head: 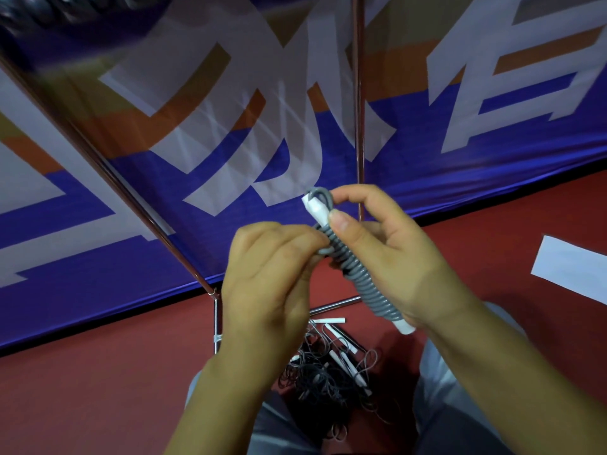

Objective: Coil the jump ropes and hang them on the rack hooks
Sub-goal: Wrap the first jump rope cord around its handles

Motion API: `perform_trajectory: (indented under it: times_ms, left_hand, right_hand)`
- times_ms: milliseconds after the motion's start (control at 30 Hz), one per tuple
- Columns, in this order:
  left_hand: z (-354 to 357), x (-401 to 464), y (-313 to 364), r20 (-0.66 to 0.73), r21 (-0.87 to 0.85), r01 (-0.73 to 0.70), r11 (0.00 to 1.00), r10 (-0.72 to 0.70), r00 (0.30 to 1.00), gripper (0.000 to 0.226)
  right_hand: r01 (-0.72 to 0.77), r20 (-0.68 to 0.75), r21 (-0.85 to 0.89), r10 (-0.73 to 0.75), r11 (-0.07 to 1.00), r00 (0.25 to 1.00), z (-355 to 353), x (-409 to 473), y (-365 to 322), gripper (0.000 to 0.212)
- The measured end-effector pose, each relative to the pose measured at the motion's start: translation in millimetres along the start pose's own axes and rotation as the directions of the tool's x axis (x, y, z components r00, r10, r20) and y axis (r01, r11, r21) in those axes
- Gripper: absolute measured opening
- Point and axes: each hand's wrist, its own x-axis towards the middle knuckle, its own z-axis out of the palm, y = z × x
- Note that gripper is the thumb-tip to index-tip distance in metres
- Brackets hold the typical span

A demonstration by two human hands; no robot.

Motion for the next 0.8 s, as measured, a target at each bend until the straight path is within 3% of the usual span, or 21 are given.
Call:
perform_trajectory:
  times_ms: [100, 233, 367, 533, 800]
  left_hand:
    - [0, 1, -4, -0.02, 0.02, 0.047, 0.999, -0.046, 0.999, 0.016]
    - [3, 4, -9, 0.08, -0.131, 0.109, 0.985, -0.099, 0.992, 0.018]
    - [-2, 9, -13, 0.084, -0.259, 0.288, 0.922, -0.276, 0.957, 0.025]
    - [-9, 14, -23, 0.251, -0.341, 0.349, 0.873, -0.274, 0.928, 0.027]
    - [-32, 27, -38, 0.481, -0.407, 0.525, 0.747, -0.313, 0.819, 0.024]
  right_hand:
    - [0.002, 0.012, -0.079, -0.001, 0.997, 1.0, 1, -1, 9, 0.014]
    - [0.048, 0.002, -0.246, -0.049, 0.968, 0.999, 0, -2, 14, 0.017]
    - [0.112, 0.042, -0.335, -0.103, 0.936, 0.994, 4, -11, 13, 0.017]
    - [0.099, 0.063, -0.312, -0.083, 0.945, 0.995, 5, -13, 16, 0.016]
    - [0.003, 0.149, -0.172, 0.023, 0.985, 0.989, 5, -15, 7, 0.01]
